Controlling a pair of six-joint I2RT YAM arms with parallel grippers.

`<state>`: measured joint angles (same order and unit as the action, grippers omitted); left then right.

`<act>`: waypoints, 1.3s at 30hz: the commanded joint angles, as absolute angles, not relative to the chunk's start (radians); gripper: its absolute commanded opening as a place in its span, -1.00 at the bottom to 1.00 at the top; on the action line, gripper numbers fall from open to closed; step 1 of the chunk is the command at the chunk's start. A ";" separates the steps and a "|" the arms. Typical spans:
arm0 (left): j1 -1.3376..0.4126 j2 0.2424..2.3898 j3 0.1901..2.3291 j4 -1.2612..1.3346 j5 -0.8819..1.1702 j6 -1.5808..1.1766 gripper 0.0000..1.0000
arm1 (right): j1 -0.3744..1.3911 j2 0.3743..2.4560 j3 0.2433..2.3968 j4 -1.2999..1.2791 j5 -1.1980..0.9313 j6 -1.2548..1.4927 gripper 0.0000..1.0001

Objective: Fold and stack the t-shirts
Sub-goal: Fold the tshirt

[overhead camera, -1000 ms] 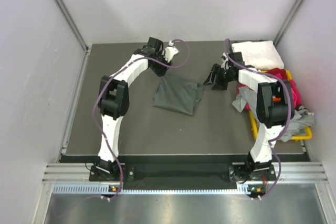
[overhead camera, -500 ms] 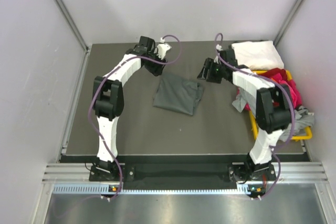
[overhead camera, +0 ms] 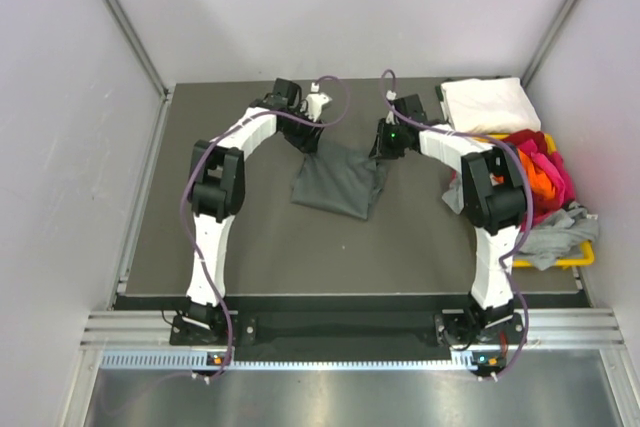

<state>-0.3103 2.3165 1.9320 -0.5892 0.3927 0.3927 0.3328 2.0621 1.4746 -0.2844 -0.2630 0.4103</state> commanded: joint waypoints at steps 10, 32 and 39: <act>-0.314 2.274 1.947 -0.526 0.523 0.342 -1.00 | 0.350 1.930 1.438 -0.270 -0.180 0.402 -1.00; -0.368 2.270 1.925 -0.479 0.376 0.328 -1.00 | 0.308 1.850 1.299 -0.170 -0.132 0.445 -0.78; -0.368 2.312 2.003 -0.479 0.298 0.327 -0.06 | 0.262 1.928 1.384 -0.204 -0.114 0.426 -0.18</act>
<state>-0.3729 2.3219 1.9373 -0.4980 0.3416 0.3313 0.2817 1.9301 1.3182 -0.2157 -0.1326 0.4431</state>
